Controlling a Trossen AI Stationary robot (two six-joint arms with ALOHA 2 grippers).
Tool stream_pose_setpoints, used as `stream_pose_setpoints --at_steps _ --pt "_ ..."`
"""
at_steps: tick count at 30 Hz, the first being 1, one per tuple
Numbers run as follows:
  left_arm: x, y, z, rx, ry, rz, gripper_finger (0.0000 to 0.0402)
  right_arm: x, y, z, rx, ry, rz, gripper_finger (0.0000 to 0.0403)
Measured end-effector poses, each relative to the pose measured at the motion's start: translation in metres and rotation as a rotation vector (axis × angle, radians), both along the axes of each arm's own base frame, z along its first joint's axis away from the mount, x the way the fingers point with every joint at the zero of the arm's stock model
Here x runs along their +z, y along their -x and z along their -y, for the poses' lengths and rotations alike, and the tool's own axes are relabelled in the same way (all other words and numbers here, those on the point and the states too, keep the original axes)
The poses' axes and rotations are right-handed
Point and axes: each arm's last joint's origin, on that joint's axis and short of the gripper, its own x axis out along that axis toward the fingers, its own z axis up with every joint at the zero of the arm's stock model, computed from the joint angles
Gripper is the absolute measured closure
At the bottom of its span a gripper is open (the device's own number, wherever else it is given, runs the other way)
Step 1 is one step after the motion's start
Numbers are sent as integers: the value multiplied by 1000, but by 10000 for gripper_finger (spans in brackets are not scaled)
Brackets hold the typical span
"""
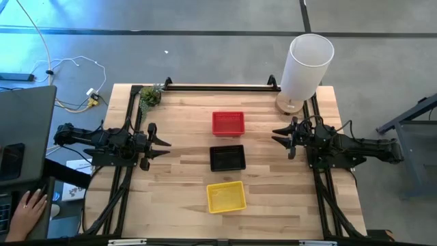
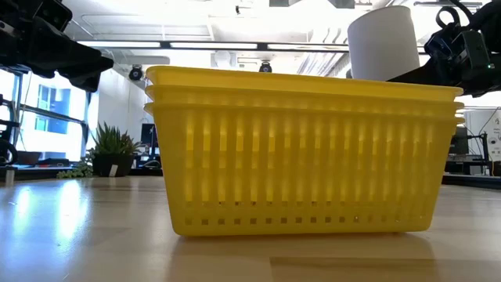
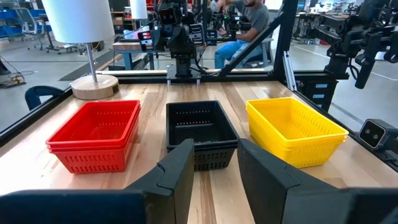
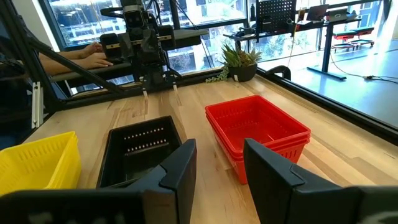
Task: Stack baskets by color
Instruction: Return to Home Position
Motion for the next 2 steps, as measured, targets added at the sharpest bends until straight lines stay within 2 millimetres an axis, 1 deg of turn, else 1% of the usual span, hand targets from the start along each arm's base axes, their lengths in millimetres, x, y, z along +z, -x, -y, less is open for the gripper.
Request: stream_pose_setpoints --at_steps 2 --pt "0 0 0 0 0 0 289 0 0 0 0 0 0 281"
